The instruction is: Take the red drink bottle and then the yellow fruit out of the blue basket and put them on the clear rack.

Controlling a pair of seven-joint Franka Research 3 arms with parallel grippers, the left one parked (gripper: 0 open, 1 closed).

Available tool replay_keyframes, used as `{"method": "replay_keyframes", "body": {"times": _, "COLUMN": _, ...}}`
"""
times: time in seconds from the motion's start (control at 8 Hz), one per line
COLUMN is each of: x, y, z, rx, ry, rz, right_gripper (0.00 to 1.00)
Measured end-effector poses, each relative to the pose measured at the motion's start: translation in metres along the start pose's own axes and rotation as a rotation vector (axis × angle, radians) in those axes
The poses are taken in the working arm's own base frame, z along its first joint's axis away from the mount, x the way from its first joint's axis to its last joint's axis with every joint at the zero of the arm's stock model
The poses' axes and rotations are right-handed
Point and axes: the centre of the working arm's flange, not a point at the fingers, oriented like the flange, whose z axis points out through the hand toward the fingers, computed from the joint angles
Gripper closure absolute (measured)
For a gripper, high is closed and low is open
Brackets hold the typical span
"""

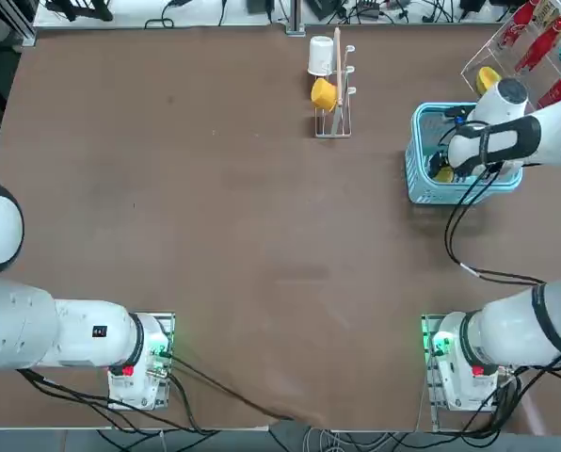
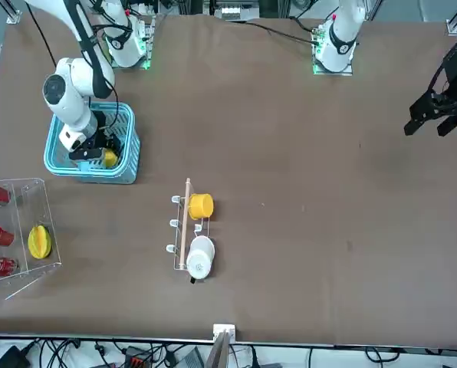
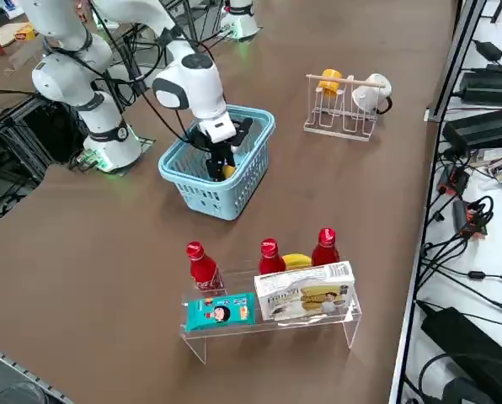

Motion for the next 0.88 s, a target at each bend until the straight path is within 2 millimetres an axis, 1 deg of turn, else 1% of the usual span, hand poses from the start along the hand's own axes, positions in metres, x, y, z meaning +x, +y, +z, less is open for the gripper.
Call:
{"method": "replay_keyframes", "body": {"times": 0.12, "x": 0.003, "y": 0.002, "z": -0.010, "rx": 0.000, "ry": -0.003, "rz": 0.004, "right_gripper": 0.12}}
{"method": "replay_keyframes", "body": {"times": 0.25, "x": 0.008, "y": 0.004, "z": -0.025, "rx": 0.002, "ry": -0.012, "rz": 0.008, "right_gripper": 0.12}}
{"method": "replay_keyframes", "body": {"times": 0.5, "x": 0.019, "y": 0.006, "z": -0.063, "rx": 0.006, "ry": -0.053, "rz": 0.016, "right_gripper": 0.12}}
{"method": "replay_keyframes", "body": {"times": 0.88, "x": 0.039, "y": 0.010, "z": -0.115, "rx": 0.011, "ry": -0.107, "rz": 0.022, "right_gripper": 0.13}}
